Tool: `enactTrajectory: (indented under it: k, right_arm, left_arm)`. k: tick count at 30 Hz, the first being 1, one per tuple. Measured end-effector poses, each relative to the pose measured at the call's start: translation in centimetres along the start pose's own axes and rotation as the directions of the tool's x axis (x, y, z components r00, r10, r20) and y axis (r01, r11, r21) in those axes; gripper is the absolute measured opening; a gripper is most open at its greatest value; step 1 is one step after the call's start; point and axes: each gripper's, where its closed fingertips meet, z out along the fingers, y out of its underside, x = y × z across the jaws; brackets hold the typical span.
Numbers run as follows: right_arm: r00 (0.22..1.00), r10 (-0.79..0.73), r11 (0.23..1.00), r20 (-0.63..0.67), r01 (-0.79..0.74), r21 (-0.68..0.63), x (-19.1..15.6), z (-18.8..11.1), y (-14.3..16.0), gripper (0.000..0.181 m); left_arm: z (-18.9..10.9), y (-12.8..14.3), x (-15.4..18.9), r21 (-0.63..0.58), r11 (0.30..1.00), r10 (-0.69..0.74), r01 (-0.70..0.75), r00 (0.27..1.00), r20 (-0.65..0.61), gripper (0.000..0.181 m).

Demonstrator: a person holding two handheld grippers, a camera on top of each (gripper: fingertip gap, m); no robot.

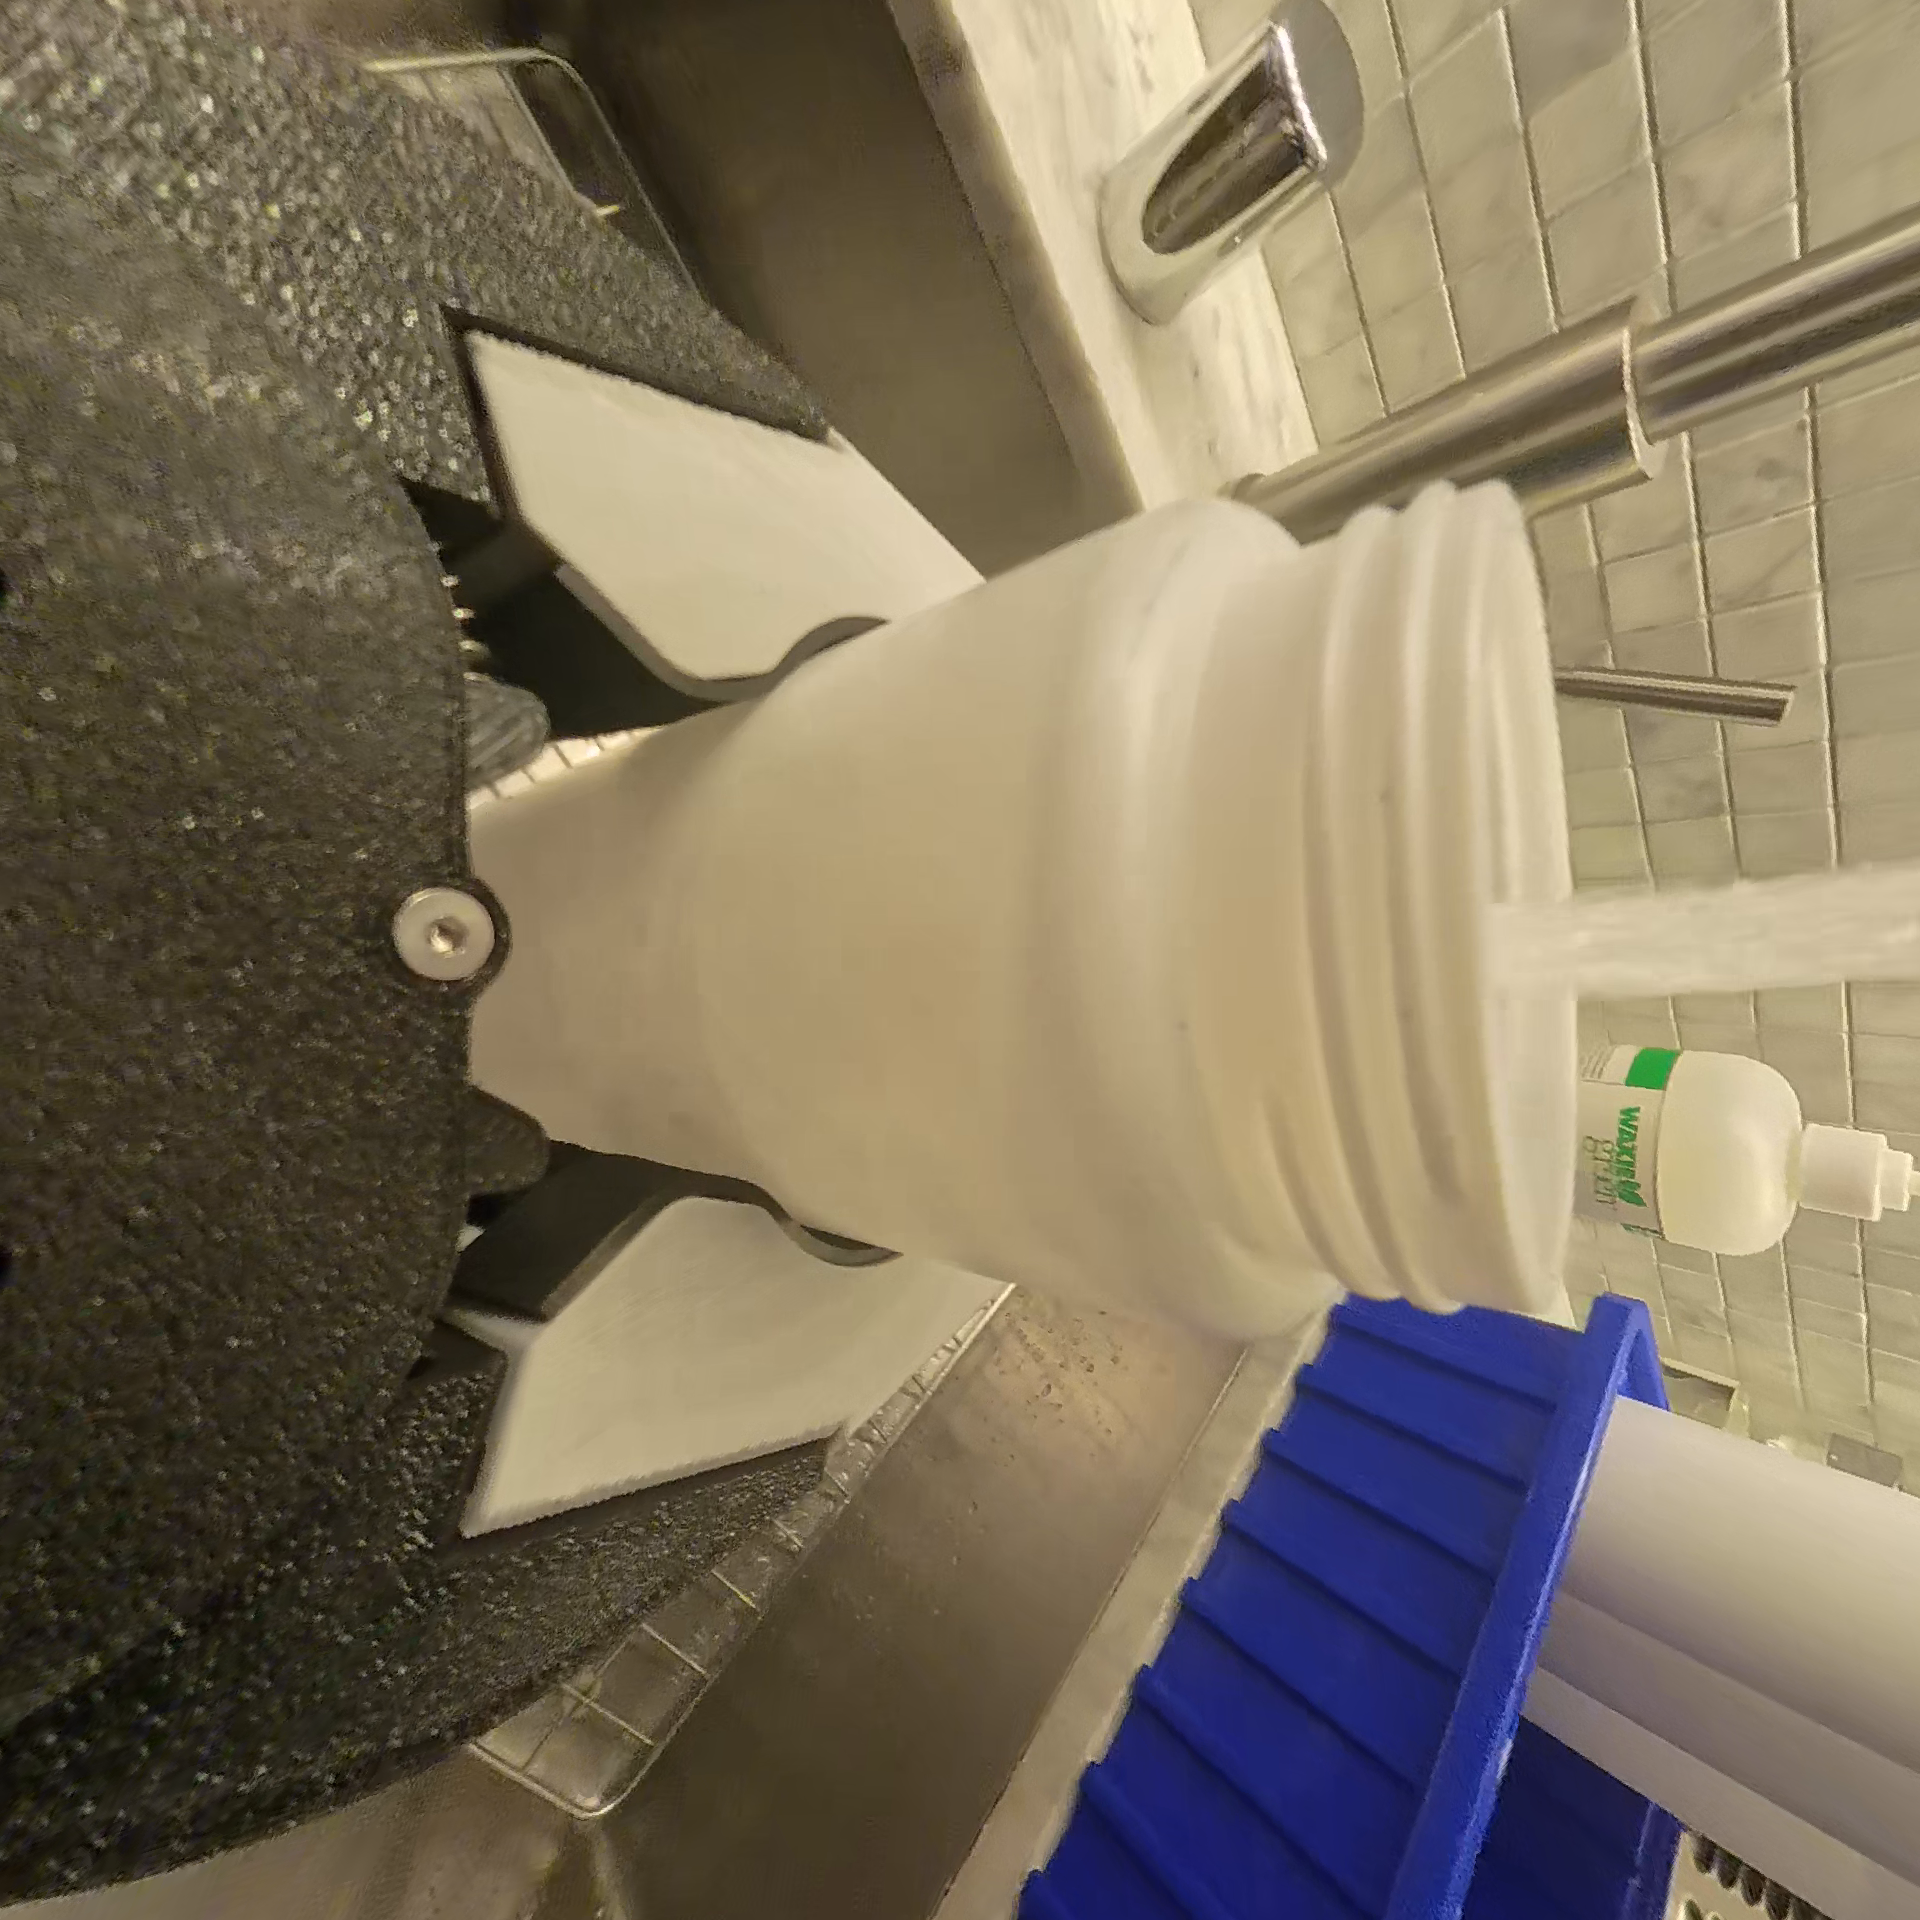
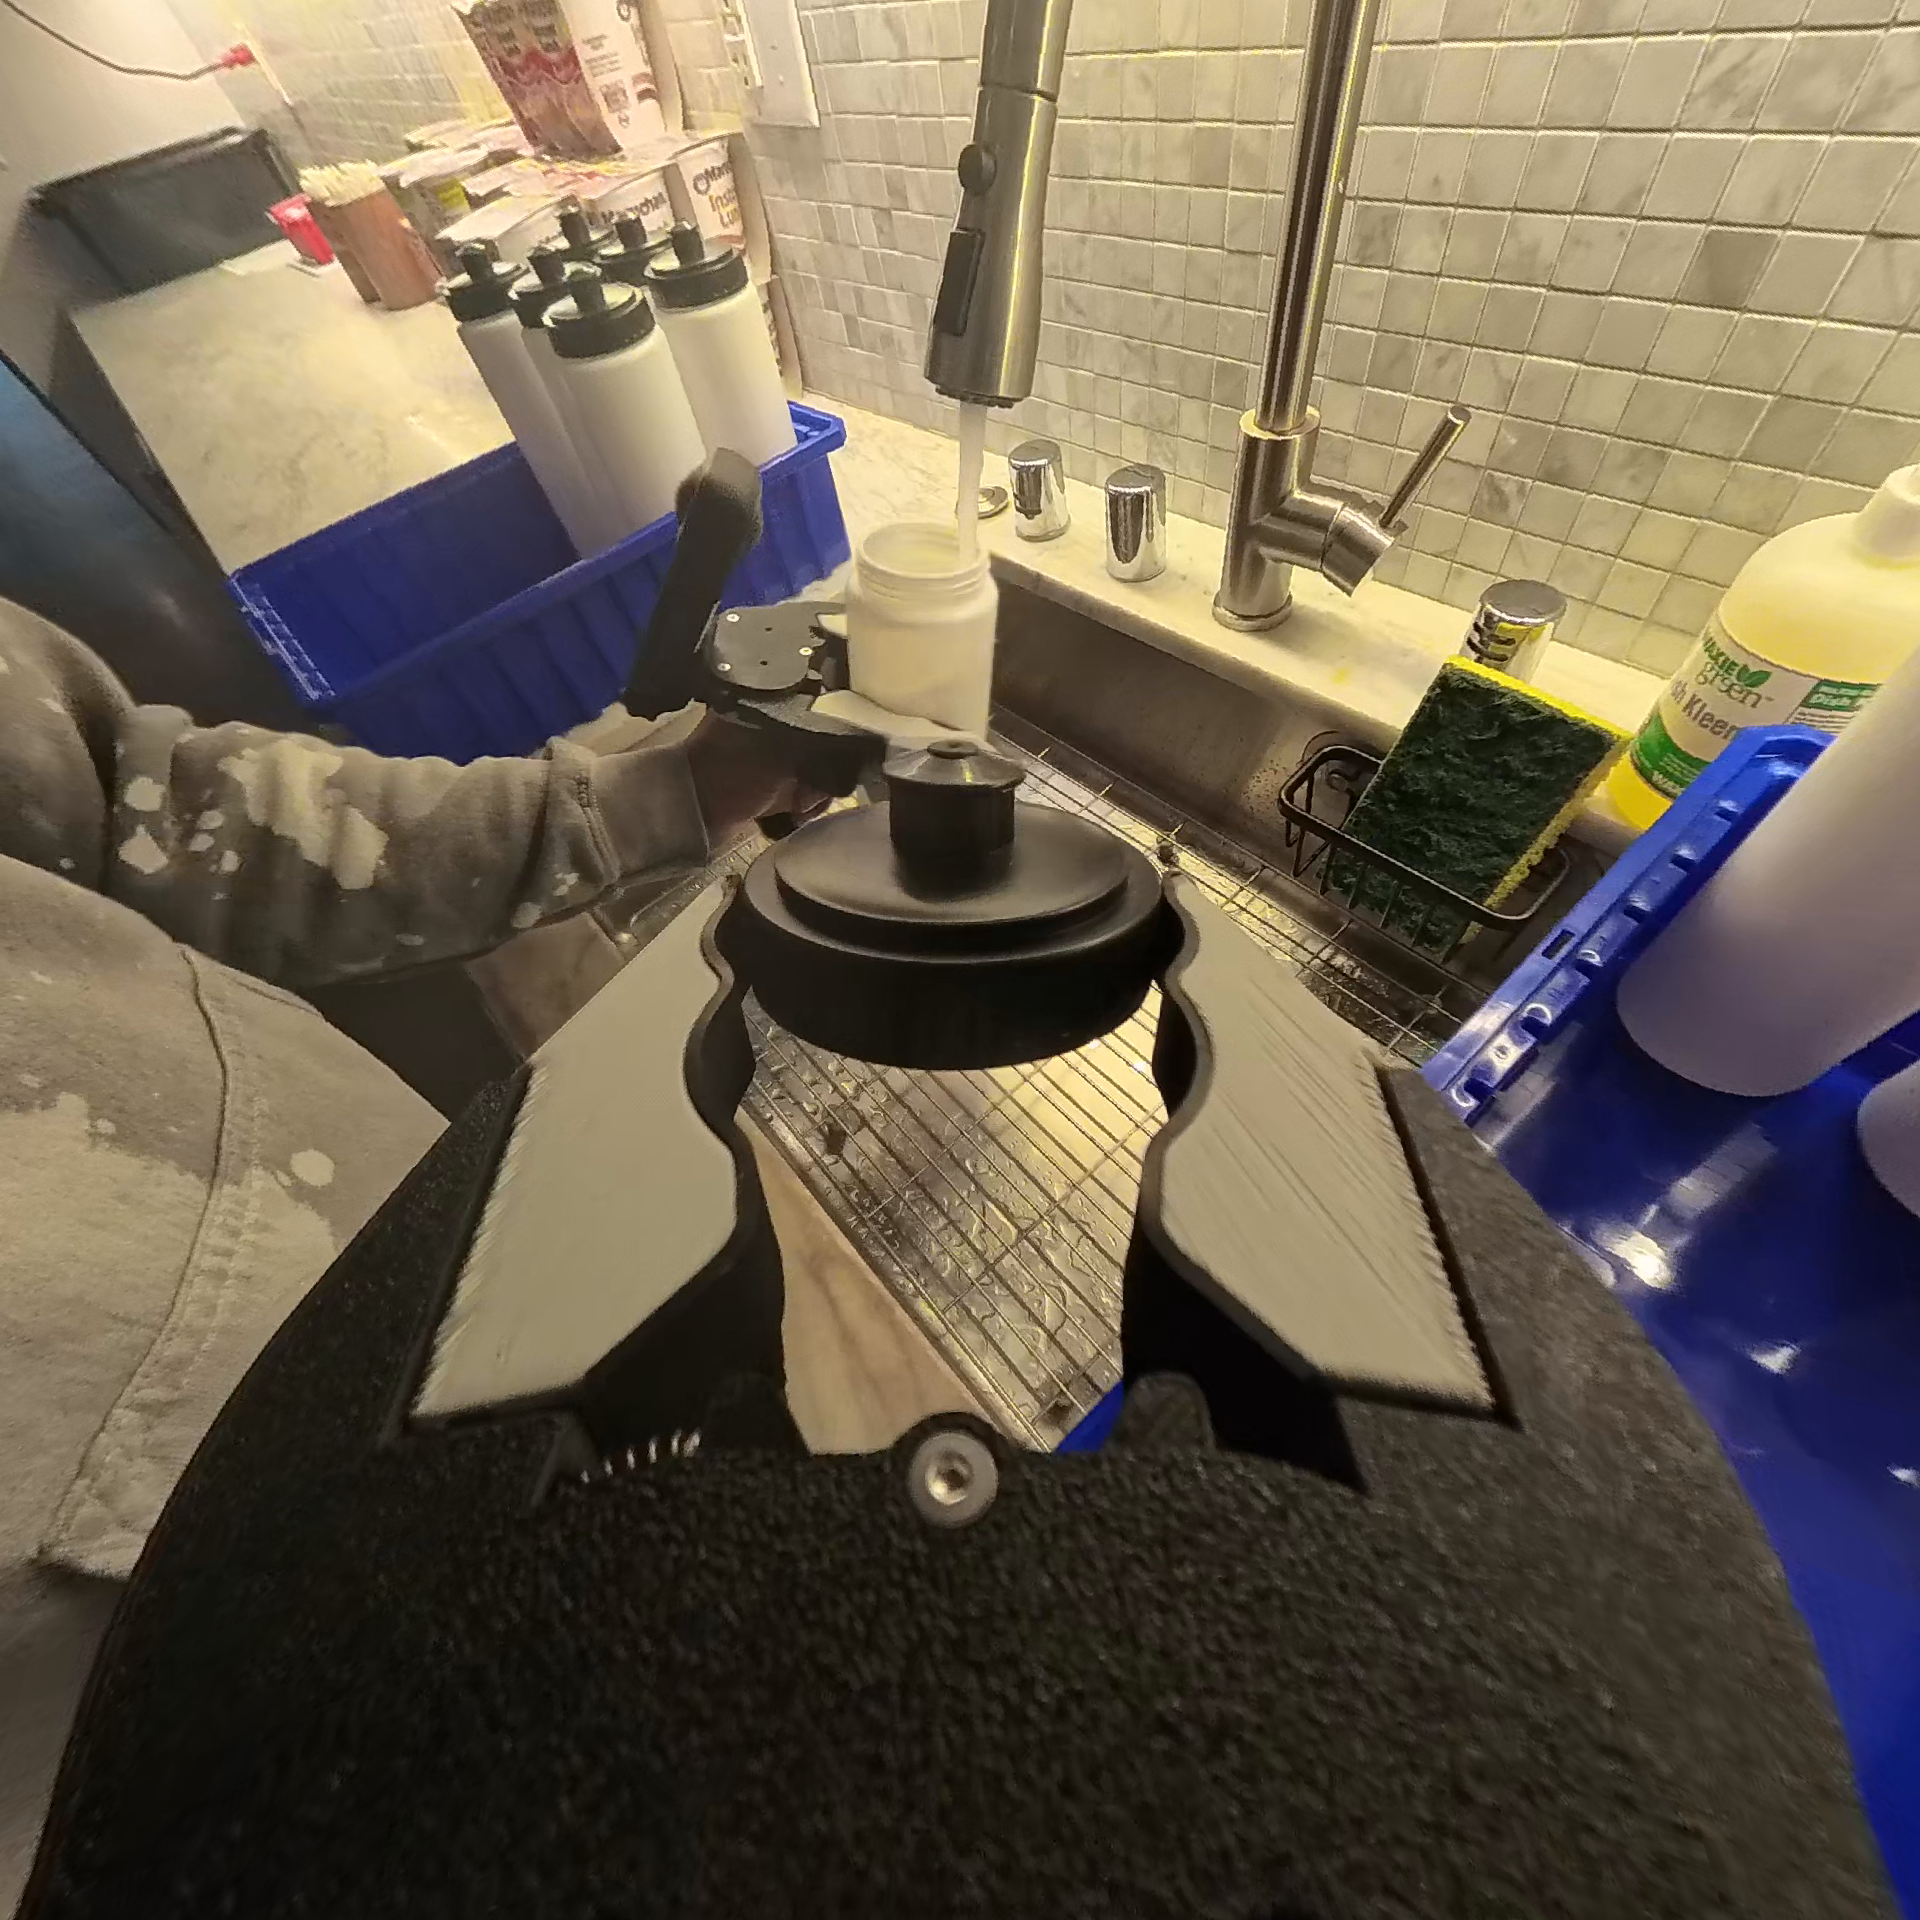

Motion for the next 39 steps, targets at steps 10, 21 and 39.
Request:
enactTrajectory:
  k: [10,21,39]
  right_arm:
    - [0.998,0.0,1.0,0.057,-0.001,0.023,-1.5,1.8,-0.4,0.077]
    - [0.96,-0.164,0.975,0.227,0.123,0.184,-9.6,6.0,-7.6,0.077]
    - [0.635,-0.347,0.912,0.69,0.056,0.406,-27.2,8.3,-19.6,0.077]
  left_arm:
    - [-8.4,1.2,-2.8,-0.023,0.999,0.051,-0.049,0.997,0.063,0.103]
    - [-20.3,-7.4,0.1,0.187,0.979,0.082,-0.083,0.997,0.01,0.103]
    - [-29.5,-16.0,11.3,0.402,0.909,0.249,-0.107,0.914,-0.321,0.104]
